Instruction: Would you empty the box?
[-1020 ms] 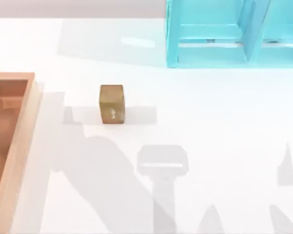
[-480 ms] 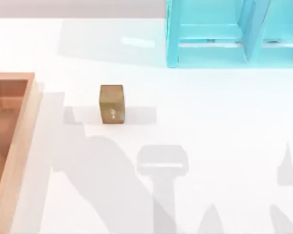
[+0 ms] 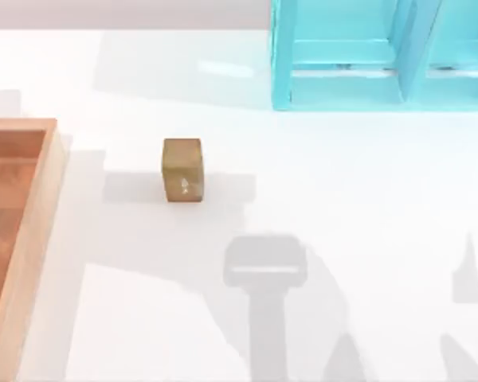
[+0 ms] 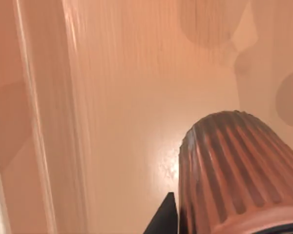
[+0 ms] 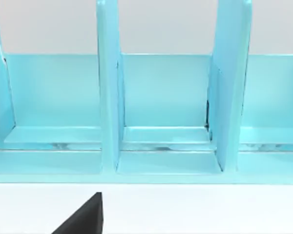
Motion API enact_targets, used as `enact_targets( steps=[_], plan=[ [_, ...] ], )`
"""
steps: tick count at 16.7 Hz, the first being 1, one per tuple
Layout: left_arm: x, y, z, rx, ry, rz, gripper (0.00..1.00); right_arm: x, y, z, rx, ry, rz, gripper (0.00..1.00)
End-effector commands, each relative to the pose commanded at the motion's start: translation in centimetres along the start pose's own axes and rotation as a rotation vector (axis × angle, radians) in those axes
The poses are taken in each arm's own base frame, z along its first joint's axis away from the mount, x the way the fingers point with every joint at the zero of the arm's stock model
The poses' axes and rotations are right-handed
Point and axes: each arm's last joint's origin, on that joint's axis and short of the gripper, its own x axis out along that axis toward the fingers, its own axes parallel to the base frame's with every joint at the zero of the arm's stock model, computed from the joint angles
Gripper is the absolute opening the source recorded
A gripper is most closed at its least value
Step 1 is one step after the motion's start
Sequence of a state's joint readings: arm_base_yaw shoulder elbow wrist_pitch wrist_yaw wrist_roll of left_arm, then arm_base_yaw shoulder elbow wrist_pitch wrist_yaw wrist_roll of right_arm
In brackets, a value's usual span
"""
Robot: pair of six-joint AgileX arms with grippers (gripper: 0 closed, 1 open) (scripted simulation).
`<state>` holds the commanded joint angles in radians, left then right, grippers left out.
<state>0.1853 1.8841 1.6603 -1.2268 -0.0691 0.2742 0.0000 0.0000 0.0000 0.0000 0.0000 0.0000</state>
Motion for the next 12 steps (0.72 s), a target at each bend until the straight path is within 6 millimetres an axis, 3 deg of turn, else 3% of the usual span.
enact_targets(
  steps=[4,12],
  plan=[
    [-3.6,0.5,-0.1,0.006,0.002,-0.030,0.00,0.0,0.0,0.0,0.000,0.000,0.000,1.00],
    [-3.1,1.4,-0.1,-0.032,0.094,-0.090,0.00,0.0,0.0,0.0,0.000,0.000,0.000,1.00]
  ],
)
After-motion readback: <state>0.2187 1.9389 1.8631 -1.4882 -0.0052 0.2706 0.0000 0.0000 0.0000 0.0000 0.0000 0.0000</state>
